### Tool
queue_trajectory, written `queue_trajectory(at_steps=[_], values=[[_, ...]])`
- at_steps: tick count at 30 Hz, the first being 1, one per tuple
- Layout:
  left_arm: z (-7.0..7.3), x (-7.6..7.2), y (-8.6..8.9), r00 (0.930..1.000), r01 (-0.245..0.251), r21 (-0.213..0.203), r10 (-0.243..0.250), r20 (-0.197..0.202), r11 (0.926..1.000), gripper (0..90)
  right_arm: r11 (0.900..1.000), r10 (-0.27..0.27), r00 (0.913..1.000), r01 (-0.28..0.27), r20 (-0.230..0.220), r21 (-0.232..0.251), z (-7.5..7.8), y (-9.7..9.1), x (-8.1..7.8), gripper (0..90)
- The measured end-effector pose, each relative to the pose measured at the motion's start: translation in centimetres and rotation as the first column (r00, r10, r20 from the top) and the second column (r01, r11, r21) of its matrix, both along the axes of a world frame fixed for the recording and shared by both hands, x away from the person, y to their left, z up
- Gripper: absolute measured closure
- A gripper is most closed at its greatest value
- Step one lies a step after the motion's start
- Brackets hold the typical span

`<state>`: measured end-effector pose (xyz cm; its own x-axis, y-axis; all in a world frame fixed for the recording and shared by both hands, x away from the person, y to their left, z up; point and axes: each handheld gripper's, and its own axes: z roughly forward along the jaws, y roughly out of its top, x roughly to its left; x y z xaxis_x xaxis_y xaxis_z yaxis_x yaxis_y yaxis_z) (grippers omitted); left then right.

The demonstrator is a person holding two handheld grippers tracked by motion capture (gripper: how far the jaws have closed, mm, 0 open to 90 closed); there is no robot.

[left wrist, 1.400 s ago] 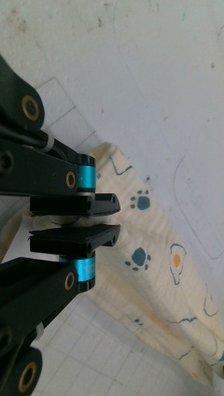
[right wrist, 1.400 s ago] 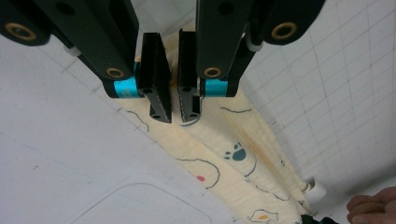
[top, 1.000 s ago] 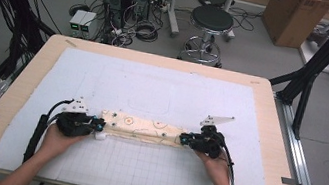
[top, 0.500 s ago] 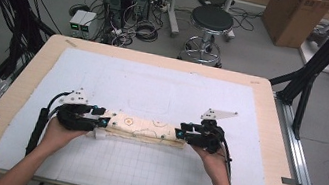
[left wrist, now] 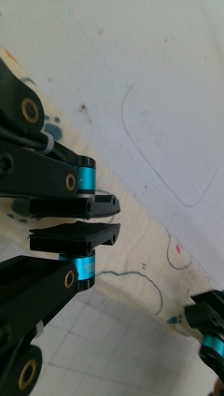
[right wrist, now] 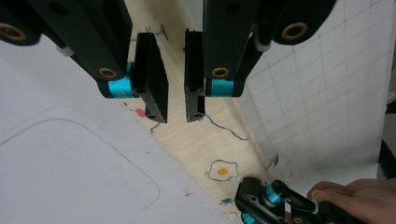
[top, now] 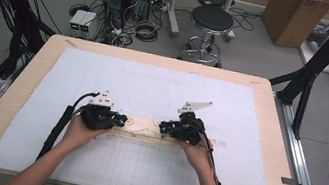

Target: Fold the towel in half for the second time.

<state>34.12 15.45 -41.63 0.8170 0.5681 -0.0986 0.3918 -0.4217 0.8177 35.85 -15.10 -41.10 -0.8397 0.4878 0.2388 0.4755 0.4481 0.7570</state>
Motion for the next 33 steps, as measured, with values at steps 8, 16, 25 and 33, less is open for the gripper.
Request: queue_trajectory(at_steps=[8, 16, 25, 33], values=[[-0.2, 0.3, -1.2, 0.9997, 0.021, 0.023, -0.020, -0.012, 0.9995, 85.6, 0.9995, 0.029, 0.9996, -0.029, -0.006, -0.007, -0.2, 1.8, 0.3, 82.3], [-0.9, 0.4, -1.7, 0.9982, 0.033, 0.059, -0.030, -0.053, 0.9977, 85.9, 0.9970, 0.061, 0.9975, -0.063, -0.035, -0.045, -1.2, 3.2, 0.5, 83.4], [-1.7, 0.2, -2.1, 0.9951, 0.070, 0.128, -0.060, -0.079, 0.9893, 85.3, 0.9915, 0.075, 0.9952, -0.081, -0.063, -0.102, -2.1, 3.8, 0.1, 83.4], [-1.3, 0.2, -1.1, 0.9962, 0.056, 0.146, -0.045, -0.075, 0.9878, 78.6, 0.9898, 0.078, 0.9961, -0.082, -0.042, -0.116, -2.2, 2.9, -0.3, 82.3]])
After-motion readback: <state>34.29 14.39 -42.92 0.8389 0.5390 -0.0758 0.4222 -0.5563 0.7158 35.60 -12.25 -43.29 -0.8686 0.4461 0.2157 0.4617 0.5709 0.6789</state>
